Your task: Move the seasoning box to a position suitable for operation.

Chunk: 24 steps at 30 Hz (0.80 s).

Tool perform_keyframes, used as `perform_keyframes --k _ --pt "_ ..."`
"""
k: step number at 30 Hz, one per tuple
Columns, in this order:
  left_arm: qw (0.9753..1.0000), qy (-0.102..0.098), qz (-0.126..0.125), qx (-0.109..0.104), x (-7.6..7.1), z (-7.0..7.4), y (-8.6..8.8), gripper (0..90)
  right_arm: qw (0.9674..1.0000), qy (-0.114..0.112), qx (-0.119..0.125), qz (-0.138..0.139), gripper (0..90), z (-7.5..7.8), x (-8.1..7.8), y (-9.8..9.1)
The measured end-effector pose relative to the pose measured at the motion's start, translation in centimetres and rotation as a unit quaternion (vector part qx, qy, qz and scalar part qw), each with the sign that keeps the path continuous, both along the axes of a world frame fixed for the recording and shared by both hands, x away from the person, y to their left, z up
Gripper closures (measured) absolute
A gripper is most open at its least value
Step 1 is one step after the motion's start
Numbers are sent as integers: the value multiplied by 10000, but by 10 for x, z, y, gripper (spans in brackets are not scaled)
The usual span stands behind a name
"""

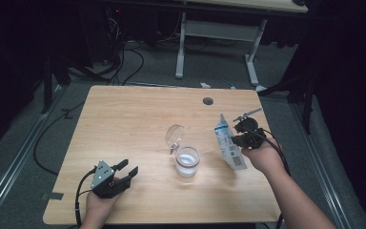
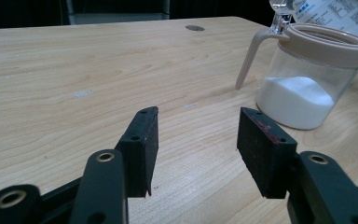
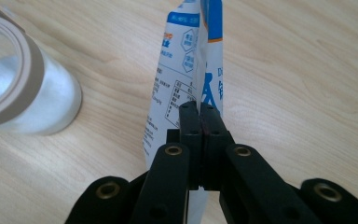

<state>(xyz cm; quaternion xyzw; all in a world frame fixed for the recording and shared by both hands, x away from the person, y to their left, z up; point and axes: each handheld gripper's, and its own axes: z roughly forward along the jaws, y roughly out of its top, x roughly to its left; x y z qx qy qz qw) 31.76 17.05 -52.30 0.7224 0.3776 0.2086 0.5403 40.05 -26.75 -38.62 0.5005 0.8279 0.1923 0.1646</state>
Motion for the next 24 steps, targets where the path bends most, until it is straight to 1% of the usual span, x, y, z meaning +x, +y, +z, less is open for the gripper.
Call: perform_keyframes --k 2,4,6,9,10,12,14,16,18,23,24 --pt "10000 0 -8 34 0 -1 0 486 9998 -153 118 -104 900 -1 -3 -2" --pt "10000 -6 -6 53 0 -1 -1 486 9995 -265 143 -115 900 -1 -5 -2" --pt "10000 -2 7 53 0 -1 -1 486 9990 -339 275 -137 900 -2 -8 -4" --pt "10000 2 16 66 0 -2 0 486 9984 -415 337 -168 900 -6 -11 -5" --pt "10000 4 22 64 1 -2 0 486 9982 -487 296 -184 900 -6 -12 -5" --pt "10000 13 34 55 1 -2 0 486 9969 -604 451 -245 900 -8 -14 -7" --pt "10000 9 38 65 1 -2 0 486 9963 -665 467 -271 900 -10 -16 -8" --pt "10000 7 38 63 1 -2 0 486 9956 -800 401 -285 900 -12 -18 -8" --pt "10000 4 39 59 1 -2 0 486 9939 -922 513 -312 900 -12 -20 -9" --pt "10000 1 31 56 1 -2 1 487 9893 -1250 693 -305 900 -13 -25 -9" --pt "10000 0 30 53 1 -2 1 488 9889 -1257 723 -322 900 -14 -26 -9"
